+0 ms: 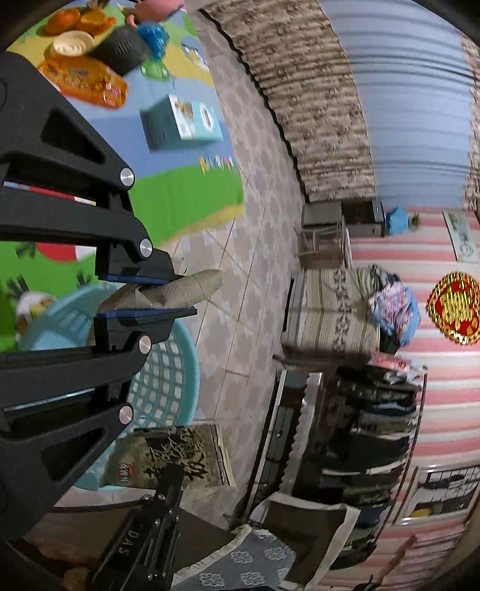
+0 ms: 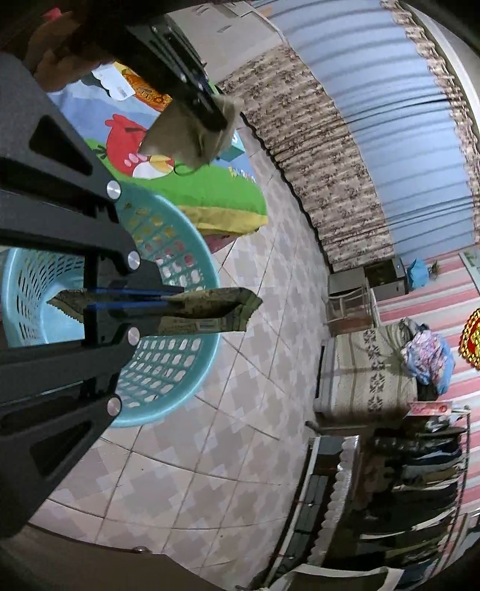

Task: Collect trash
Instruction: 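Open the right gripper to drop the packet into the basket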

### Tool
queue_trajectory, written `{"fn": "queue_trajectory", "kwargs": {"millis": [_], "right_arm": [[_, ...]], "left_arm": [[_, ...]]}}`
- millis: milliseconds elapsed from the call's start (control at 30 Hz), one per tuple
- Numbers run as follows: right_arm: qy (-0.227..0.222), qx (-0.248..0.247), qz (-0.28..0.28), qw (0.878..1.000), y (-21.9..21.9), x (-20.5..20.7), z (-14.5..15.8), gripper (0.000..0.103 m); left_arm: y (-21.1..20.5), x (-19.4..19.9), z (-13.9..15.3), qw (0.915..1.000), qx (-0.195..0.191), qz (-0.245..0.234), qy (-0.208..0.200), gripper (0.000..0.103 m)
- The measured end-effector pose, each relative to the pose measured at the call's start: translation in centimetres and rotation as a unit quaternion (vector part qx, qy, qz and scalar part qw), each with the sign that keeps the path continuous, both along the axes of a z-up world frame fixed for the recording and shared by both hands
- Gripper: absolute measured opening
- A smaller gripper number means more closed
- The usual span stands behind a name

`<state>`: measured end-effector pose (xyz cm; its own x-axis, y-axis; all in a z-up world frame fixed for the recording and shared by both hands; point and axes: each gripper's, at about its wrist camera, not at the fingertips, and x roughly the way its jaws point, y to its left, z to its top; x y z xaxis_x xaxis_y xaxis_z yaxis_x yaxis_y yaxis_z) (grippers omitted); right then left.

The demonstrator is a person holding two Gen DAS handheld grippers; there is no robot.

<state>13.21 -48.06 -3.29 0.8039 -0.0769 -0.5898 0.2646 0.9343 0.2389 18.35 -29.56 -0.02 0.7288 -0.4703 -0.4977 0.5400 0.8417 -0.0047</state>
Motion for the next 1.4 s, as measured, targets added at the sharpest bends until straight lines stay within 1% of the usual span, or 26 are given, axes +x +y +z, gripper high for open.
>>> {"fn": "queue_trajectory", "kwargs": {"millis": [200,300,467,500,533,567,600,633,700,767,833,900,1000,1100,1167,1267,1400], "right_arm": [[-0.004,0.017,-0.008,1.000,-1.1,-0.1,-0.5,0.003],[-0.001,0.014,-0.007,1.000,-1.2,0.1,-0.7,0.003],[-0.001,0.019,-0.012,1.000,-1.6,-0.1,-0.9,0.003],[-0.002,0.021,-0.014,1.000,-1.8,-0.1,-0.9,0.003],[-0.001,0.022,-0.014,1.000,-1.8,-0.2,-0.9,0.003],[-0.001,0.023,-0.015,1.000,-1.8,-0.2,-1.0,0.003],[0.000,0.024,-0.015,1.000,-1.8,-0.2,-1.1,0.003],[0.002,0.024,-0.015,1.000,-1.9,-0.1,-1.2,0.003],[0.004,0.025,-0.015,1.000,-1.9,0.1,-1.4,0.003],[0.004,0.025,-0.014,1.000,-1.7,0.0,-1.4,0.003],[0.003,0.024,-0.014,1.000,-1.7,0.1,-1.3,0.003],[0.003,0.025,-0.015,1.000,-1.8,0.0,-1.3,0.003],[0.004,0.026,-0.013,1.000,-1.6,0.2,-1.6,0.003],[0.004,0.023,-0.013,1.000,-0.8,0.9,-1.6,0.003],[0.005,0.024,-0.012,1.000,-0.6,1.1,-1.7,0.003],[0.010,0.023,-0.013,1.000,-0.1,1.9,-2.2,0.006],[0.026,0.017,-0.020,0.999,0.2,2.8,-2.9,0.006]], "left_arm": [[-3.1,1.3,-1.8,0.9998,0.015,-0.012,0.010,0.009],[-4.1,2.0,-2.6,0.9994,0.021,-0.019,0.019,0.009],[-4.8,2.6,-3.6,0.9988,0.026,-0.024,0.033,0.014],[-4.9,2.7,-3.7,0.9987,0.029,-0.024,0.034,0.017],[-4.9,2.7,-3.7,0.9986,0.033,-0.023,0.033,0.026],[-4.9,2.9,-3.9,0.9986,0.037,-0.020,0.032,0.031],[-4.8,2.9,-3.8,0.9988,0.037,-0.014,0.029,0.043],[-4.6,2.9,-3.7,0.9989,0.035,-0.010,0.028,0.051],[-4.2,3.0,-3.4,0.9992,0.030,-0.007,0.027,0.055],[-3.7,2.9,-3.2,0.9992,0.034,0.001,0.020,0.061],[-3.3,2.9,-2.8,0.9992,0.035,0.014,0.011,0.076],[-2.5,3.1,-2.5,0.9993,0.030,0.024,0.005,0.079],[-1.5,3.3,-2.1,0.9992,0.026,0.031,0.007,0.080],[-0.4,3.1,-1.8,0.9986,0.029,0.043,-0.006,0.086],[0.3,3.0,-1.5,0.9983,0.029,0.050,-0.012,0.088],[1.3,3.0,-1.1,0.9979,0.028,0.056,-0.016,0.090],[2.6,2.9,-0.7,0.9975,0.018,0.067,-0.016,0.094]]}}
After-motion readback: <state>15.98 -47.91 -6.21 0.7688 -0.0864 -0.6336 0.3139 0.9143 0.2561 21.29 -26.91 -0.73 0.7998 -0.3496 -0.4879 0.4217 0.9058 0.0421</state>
